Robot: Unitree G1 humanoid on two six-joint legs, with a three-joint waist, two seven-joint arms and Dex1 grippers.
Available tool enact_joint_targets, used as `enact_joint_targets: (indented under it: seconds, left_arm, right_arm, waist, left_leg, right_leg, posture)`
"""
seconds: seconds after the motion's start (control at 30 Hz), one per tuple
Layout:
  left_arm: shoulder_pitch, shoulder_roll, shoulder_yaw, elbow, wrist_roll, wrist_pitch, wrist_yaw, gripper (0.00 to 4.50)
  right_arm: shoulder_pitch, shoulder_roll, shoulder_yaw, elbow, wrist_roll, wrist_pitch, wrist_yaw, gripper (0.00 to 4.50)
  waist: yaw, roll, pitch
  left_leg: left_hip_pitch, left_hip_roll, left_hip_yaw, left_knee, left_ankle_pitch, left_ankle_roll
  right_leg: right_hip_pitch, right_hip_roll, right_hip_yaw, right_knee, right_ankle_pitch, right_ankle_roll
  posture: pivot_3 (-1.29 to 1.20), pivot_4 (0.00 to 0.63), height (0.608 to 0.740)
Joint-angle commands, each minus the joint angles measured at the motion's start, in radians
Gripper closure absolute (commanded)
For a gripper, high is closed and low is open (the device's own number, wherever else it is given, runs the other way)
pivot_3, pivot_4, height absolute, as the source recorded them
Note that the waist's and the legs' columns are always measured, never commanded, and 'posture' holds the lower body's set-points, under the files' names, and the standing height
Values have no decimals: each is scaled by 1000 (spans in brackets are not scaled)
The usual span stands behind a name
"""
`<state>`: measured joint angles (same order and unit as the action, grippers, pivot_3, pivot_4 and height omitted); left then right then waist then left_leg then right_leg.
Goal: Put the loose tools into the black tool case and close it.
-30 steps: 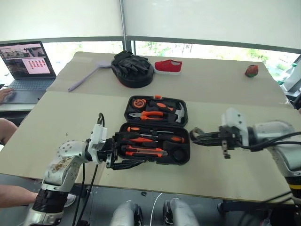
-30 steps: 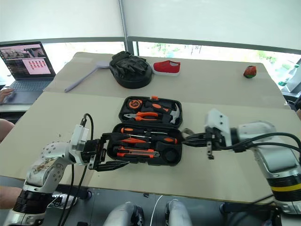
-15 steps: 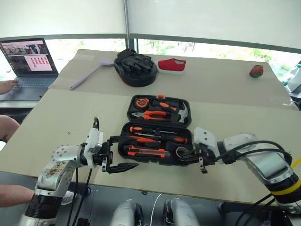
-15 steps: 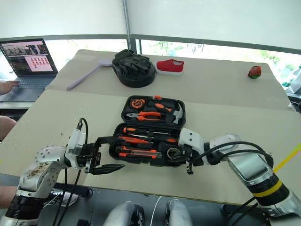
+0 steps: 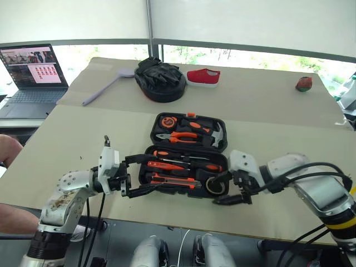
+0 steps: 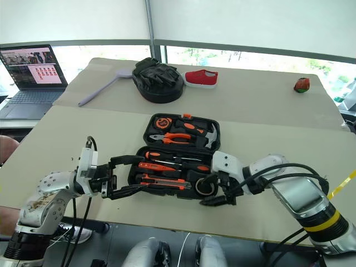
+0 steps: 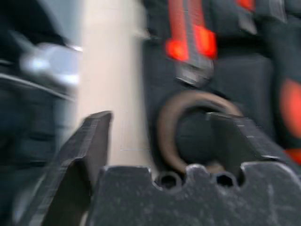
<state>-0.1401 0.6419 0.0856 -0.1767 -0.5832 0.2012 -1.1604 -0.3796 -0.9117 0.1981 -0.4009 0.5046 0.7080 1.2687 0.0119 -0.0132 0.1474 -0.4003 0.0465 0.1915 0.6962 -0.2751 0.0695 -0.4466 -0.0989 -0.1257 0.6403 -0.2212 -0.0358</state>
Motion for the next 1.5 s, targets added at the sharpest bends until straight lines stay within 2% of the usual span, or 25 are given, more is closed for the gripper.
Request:
enact_joint_targets:
  seconds: [0.03, 0.1, 0.2, 0.37, 0.43, 0.47, 0.5, 0.53, 0.6, 0.77, 0.87, 1.0, 1.13, 1.23, 1.33, 1.43, 1.5]
  left_arm:
    - [-27, 22, 63, 75, 34, 14, 75, 0]
    - [-48, 26, 79, 139, 67, 28, 132, 515]
    - [-137, -6, 84, 259, 134, 49, 274, 1592]
    - [-263, -43, 22, 400, 226, 59, 350, 3447]
    - [-299, -69, -5, 436, 253, 65, 363, 4273]
    - [-309, -79, -11, 445, 256, 76, 366, 4500]
    - [-316, -89, -27, 457, 260, 73, 345, 4500]
    - [-320, -95, -38, 466, 263, 66, 328, 4500]
    - [-339, -119, -63, 495, 290, 50, 344, 4500]
    - [-316, -130, -139, 456, 316, 58, 267, 4500]
    - [-291, -128, -134, 400, 271, 60, 194, 4500]
    - [-233, -78, -127, 341, 276, 70, 135, 4500]
    - [-191, -51, -81, 315, 291, 79, 190, 4500]
    - [-175, -20, -13, 277, 232, 177, 213, 4500]
    - [-172, 21, 35, 234, 155, 288, 183, 3775]
    - [-207, 63, 48, 212, 123, 505, 247, 2706]
    - [-284, 70, 63, 213, 99, 634, 307, 2052]
  right_arm:
    - [1, 14, -198, 75, 99, -66, 18, 569]
    - [-8, 51, -277, 162, 120, -104, -14, 517]
    - [-17, 95, -276, 362, -50, -316, -105, 1270]
    - [-51, 181, -185, 600, -308, -598, -292, 2897]
    - [-57, 216, -152, 668, -369, -662, -329, 3605]
    - [-58, 225, -142, 688, -384, -681, -335, 3978]
    - [-57, 243, -138, 692, -387, -688, -341, 4355]
    - [-57, 256, -136, 694, -389, -694, -350, 4441]
    - [-52, 296, -139, 678, -388, -697, -389, 4441]
    - [5, 319, -128, 542, -343, -635, -348, 4441]
    - [55, 304, -143, 444, -296, -577, -321, 4441]
    - [144, 281, -163, 324, -270, -504, -331, 4441]
    - [192, 278, -193, 309, -292, -504, -380, 4441]
    - [217, 273, -285, 257, -134, -360, -356, 4441]
    - [213, 237, -329, 221, -70, -277, -340, 3685]
    - [184, 228, -362, 216, -17, -220, -353, 2675]
    - [134, 206, -376, 207, 35, -108, -370, 2040]
  waist:
    - [0, -1, 0]
    - [0, -2, 1]
    - [0, -5, 3]
    - [-2, -5, 3]
    - [-4, -5, 3]
    - [-7, -5, 3]
    - [-9, -5, 3]
    - [-12, -5, 3]
    - [-20, -5, 3]
    - [-23, -5, 3]
    - [-24, -5, 3]
    - [-24, -5, 3]
    - [-25, -5, 3]
    - [-24, -5, 3]
    - [-24, -5, 4]
    - [-23, -5, 4]
    - [-22, -6, 4]
  left_leg:
    - [0, 0, 0, 0, 0, 0]
    - [2, 0, 0, 0, 0, 0]
    - [6, 0, 0, 0, -2, -3]
    - [5, -1, 1, 0, 2, -2]
    - [5, -1, 3, -1, 4, -1]
    - [5, -1, 4, -1, 5, -1]
    - [5, -1, 4, -1, 5, -2]
    - [5, -1, 5, -1, 5, -2]
    - [5, 0, 5, -1, 5, -2]
    - [7, 0, 5, -1, 6, -4]
    - [8, 0, 5, -2, 6, -4]
    - [8, 0, 4, -2, 5, -3]
    - [8, 1, 4, -3, 5, -4]
    - [8, 1, 4, -3, 4, -4]
    - [8, 1, 2, -2, 2, -9]
    - [9, 1, 2, -2, 1, -11]
    - [9, 1, 1, -2, 1, -11]
  right_leg:
    - [0, 0, 0, 0, 0, 1]
    - [3, 0, 0, -1, -2, 5]
    - [6, 0, 0, 0, -1, 5]
    - [5, -1, 0, 1, 1, 5]
    - [4, 0, 1, 2, 1, 4]
    - [4, 1, 1, 2, 1, 4]
    - [4, 2, 1, 2, 1, 4]
    - [4, 2, 1, 3, 1, 4]
    - [3, 3, 1, 3, 1, 3]
    - [4, 3, 2, 4, 1, 4]
    - [5, 1, 2, 4, 0, 4]
    - [5, 0, 3, 4, 1, 2]
    - [4, 1, 3, 4, 0, 1]
    - [4, 0, 3, 4, -1, 2]
    - [4, 0, 3, 4, 0, 2]
    - [6, 0, 2, 5, 0, 2]
    - [6, 0, 2, 5, 0, 2]
  posture:
    - [0, 150, 740]
    - [0, 150, 740]
    - [0, 150, 740]
    - [0, 150, 740]
    - [0, 150, 740]
    - [0, 150, 740]
    - [0, 150, 740]
    - [0, 150, 740]
    - [0, 150, 740]
    - [0, 150, 740]
    - [0, 150, 740]
    - [0, 150, 740]
    - [0, 150, 740]
    - [0, 150, 740]
    - [0, 150, 740]
    - [0, 150, 740]
    - [0, 150, 740]
